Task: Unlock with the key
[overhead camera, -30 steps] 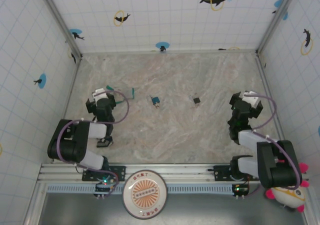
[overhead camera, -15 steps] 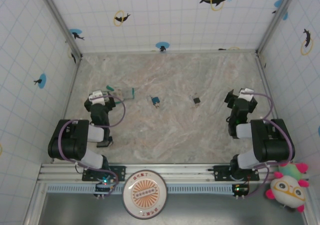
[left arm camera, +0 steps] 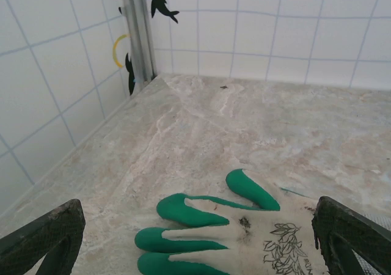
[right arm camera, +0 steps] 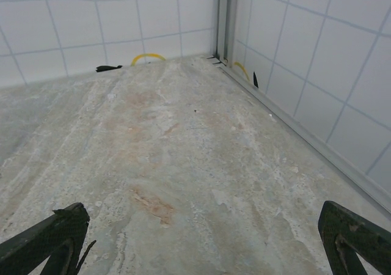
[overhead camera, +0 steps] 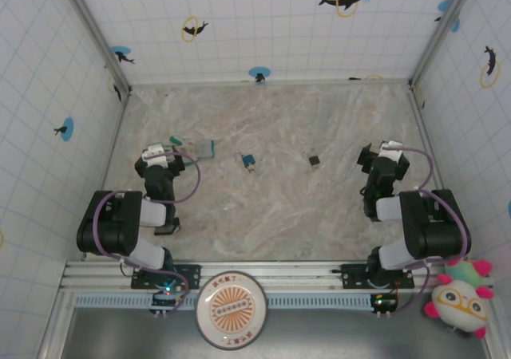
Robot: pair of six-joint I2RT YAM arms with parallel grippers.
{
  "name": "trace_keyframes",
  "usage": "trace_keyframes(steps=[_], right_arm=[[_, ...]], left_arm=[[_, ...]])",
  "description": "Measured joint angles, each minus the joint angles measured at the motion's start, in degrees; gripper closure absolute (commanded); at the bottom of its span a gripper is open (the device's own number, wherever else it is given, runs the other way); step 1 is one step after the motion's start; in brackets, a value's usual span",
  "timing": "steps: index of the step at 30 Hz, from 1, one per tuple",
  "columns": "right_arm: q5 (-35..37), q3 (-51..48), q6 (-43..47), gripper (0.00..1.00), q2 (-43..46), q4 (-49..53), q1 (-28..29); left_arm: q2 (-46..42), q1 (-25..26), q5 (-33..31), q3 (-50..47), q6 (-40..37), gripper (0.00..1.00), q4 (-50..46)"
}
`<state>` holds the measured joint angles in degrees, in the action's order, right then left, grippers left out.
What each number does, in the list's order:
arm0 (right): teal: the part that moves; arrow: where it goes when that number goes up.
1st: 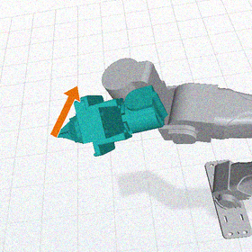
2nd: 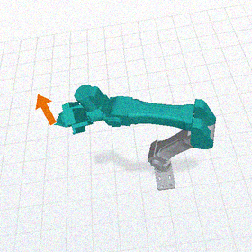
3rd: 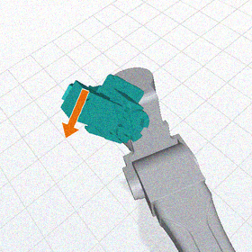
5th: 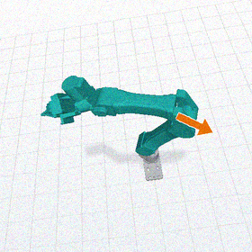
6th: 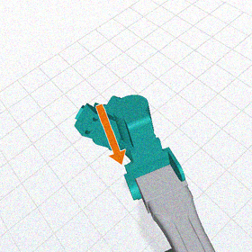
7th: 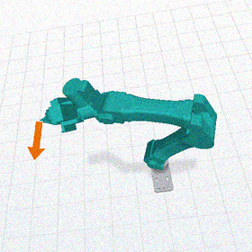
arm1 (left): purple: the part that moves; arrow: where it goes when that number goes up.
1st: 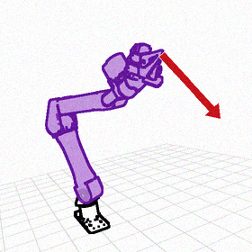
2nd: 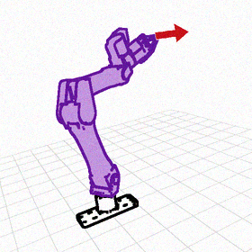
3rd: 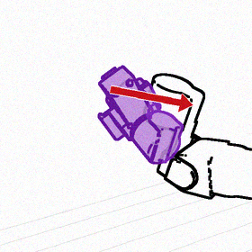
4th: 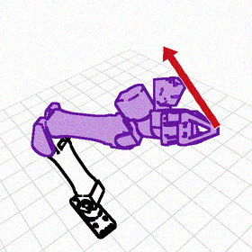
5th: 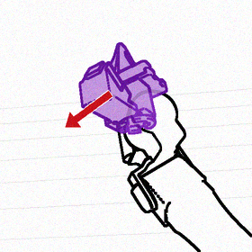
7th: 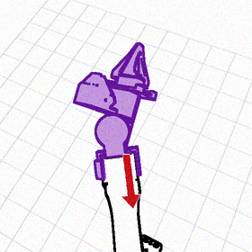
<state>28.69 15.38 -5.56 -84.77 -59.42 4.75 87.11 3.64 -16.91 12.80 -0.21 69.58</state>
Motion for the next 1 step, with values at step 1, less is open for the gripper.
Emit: trace_keyframes(steps=[1], right_arm=[[0.07,0.0,0.02,0.0,0.0,0.0,0.22]], left_arm=[[0.0,0.0,0.0,0.0,0.0,0.02,0.0]])
